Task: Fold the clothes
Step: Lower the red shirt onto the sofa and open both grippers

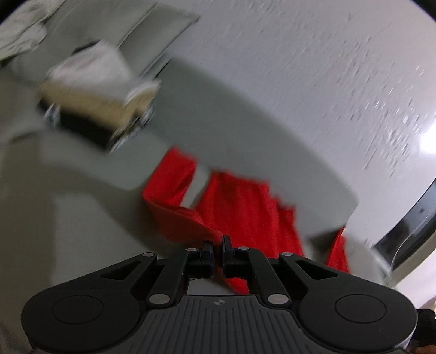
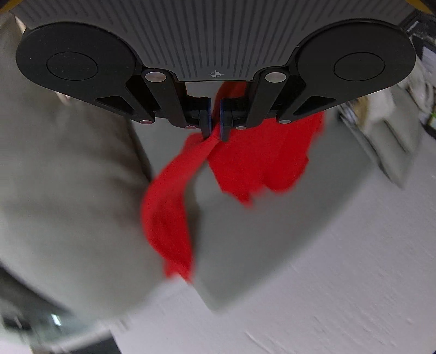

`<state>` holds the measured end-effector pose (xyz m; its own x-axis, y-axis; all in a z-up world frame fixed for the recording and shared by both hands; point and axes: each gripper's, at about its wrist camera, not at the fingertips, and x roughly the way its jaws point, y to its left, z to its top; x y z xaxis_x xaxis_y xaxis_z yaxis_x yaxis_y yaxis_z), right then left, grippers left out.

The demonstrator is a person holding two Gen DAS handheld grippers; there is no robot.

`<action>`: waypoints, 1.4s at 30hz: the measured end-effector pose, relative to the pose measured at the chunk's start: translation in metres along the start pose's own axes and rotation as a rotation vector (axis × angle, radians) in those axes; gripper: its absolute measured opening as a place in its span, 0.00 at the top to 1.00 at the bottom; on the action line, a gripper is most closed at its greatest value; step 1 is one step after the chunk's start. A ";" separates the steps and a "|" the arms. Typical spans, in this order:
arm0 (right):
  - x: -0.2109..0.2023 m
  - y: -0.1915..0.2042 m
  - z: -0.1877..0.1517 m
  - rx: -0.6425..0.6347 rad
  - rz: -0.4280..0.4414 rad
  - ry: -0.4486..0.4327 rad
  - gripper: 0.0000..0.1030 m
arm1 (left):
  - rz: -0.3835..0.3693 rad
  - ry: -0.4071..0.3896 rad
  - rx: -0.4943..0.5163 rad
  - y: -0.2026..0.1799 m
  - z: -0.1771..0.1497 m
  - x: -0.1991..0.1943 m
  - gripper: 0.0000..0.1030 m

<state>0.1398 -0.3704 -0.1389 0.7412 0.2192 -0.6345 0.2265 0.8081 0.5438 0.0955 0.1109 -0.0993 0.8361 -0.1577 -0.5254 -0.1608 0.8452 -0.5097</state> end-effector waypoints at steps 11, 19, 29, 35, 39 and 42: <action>-0.042 -0.025 -0.070 -0.128 -0.110 0.062 0.96 | 0.105 0.055 0.139 -0.010 -0.041 -0.051 0.96; -0.056 -0.039 -0.089 -0.177 -0.149 0.194 0.71 | 0.225 0.238 0.155 -0.009 -0.059 -0.052 0.66; -0.084 -0.028 -0.107 -0.309 -0.028 0.167 0.79 | 0.019 0.272 0.412 -0.072 -0.087 -0.021 0.67; -0.032 -0.007 -0.143 -0.374 0.010 0.287 0.77 | 0.076 0.409 0.476 -0.073 -0.117 0.027 0.69; -0.022 -0.004 -0.155 -0.457 -0.022 0.316 0.79 | 0.050 0.489 0.462 -0.063 -0.116 0.023 0.71; -0.031 0.001 -0.142 -0.412 -0.034 0.387 0.75 | -0.005 0.468 0.394 -0.055 -0.090 0.001 0.70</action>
<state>0.0276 -0.2986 -0.1965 0.4341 0.3114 -0.8453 -0.0767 0.9477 0.3097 0.0578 0.0179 -0.1330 0.5028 -0.2941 -0.8128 0.1231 0.9551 -0.2695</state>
